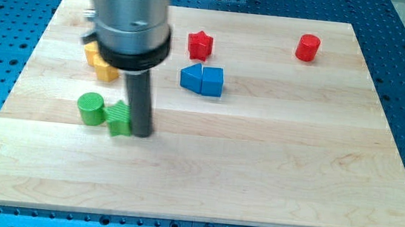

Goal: Push red circle below red star

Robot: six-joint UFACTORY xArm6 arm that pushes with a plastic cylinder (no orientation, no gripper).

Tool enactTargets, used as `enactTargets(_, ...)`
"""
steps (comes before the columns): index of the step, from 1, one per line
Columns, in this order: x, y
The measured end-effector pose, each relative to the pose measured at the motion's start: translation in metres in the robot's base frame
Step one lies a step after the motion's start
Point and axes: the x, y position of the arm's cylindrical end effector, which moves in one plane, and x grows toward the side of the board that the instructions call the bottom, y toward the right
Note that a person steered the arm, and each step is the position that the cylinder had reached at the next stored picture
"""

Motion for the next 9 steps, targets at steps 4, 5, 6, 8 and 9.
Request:
enactTargets(4,-0.182,0.397)
enactTargets(5,-0.235,0.368)
enactTargets(6,-0.22,0.215)
enactTargets(8,-0.153,0.253)
enactTargets(9,-0.127,0.184)
